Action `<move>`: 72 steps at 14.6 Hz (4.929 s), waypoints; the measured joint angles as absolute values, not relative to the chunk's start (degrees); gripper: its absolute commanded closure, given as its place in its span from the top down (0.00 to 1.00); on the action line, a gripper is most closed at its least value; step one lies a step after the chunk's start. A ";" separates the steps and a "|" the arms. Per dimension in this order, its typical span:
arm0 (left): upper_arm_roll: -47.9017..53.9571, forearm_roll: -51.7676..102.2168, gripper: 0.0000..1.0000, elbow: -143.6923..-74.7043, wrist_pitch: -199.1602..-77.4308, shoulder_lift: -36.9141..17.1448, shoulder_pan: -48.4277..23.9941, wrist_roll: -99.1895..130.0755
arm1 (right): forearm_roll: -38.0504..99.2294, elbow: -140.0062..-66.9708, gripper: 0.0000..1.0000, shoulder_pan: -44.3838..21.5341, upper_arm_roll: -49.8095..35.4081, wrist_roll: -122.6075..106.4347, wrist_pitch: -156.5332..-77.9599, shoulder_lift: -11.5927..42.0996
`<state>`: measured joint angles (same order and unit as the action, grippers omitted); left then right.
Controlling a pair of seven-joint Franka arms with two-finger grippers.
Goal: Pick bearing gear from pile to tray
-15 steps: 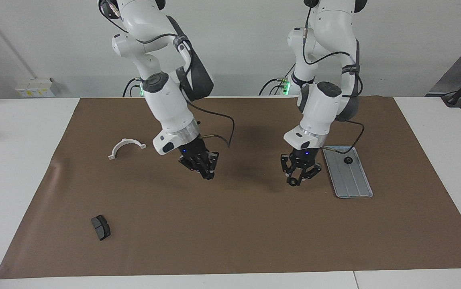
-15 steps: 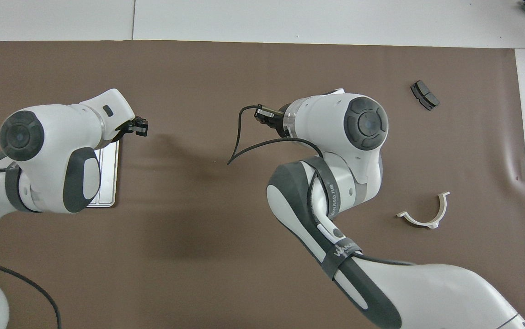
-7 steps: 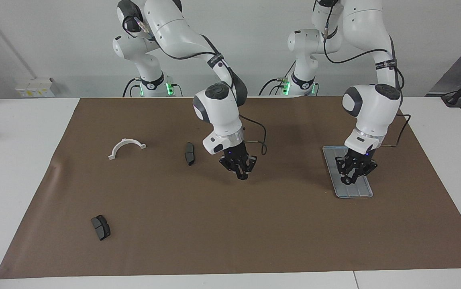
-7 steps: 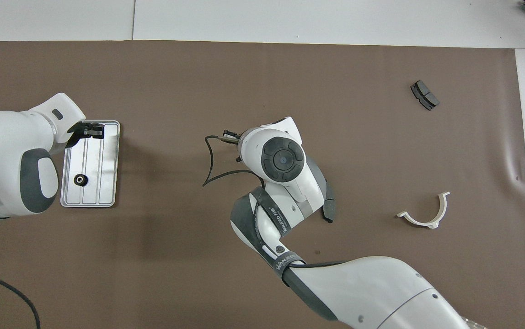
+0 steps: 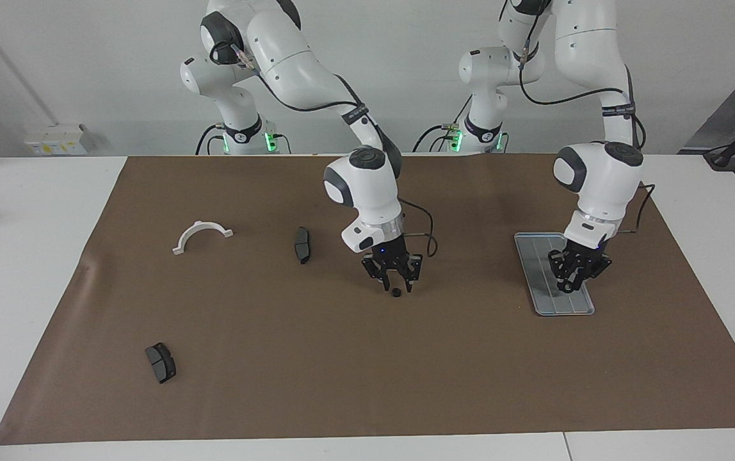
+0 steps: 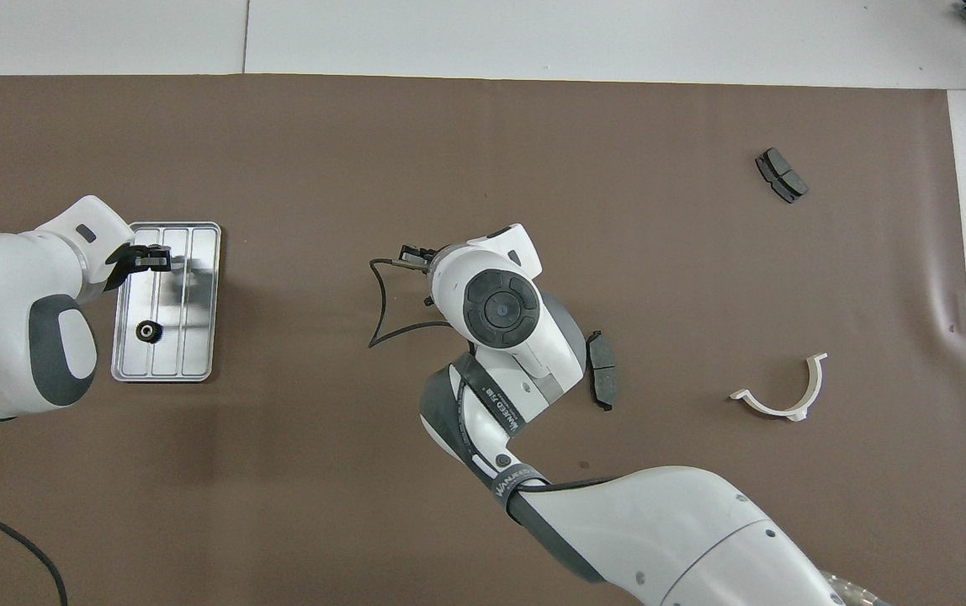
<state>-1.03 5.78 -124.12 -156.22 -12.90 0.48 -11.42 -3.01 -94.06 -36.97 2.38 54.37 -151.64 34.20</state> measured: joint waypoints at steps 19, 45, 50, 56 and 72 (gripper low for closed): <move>0.69 5.80 1.00 -110.90 -148.34 -14.60 -12.41 -9.22 | -5.60 -96.77 1.00 -15.24 4.34 30.71 -119.06 14.06; 0.61 5.69 1.00 -107.67 -153.39 -26.21 -31.31 -3.28 | 0.77 -94.26 1.00 -0.02 4.32 6.76 -90.47 -4.68; 0.58 5.68 0.88 -108.31 -153.39 -26.22 -32.01 -3.29 | 0.71 -94.44 1.00 -0.51 4.29 6.47 -90.45 -4.67; 0.56 5.66 0.79 -108.69 -153.47 -26.22 -32.47 -3.29 | 0.05 -94.14 1.00 -0.60 4.17 2.30 -90.43 -4.49; -0.71 5.57 0.00 -108.38 -156.58 -25.73 -32.18 -3.35 | 0.20 -94.22 1.00 -0.67 4.16 1.06 -87.70 -4.09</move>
<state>-0.71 5.57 -108.38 -156.58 -25.73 -32.18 -3.35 0.20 -94.22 -0.67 4.16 1.06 -87.70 -4.09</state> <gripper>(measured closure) 0.767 0.000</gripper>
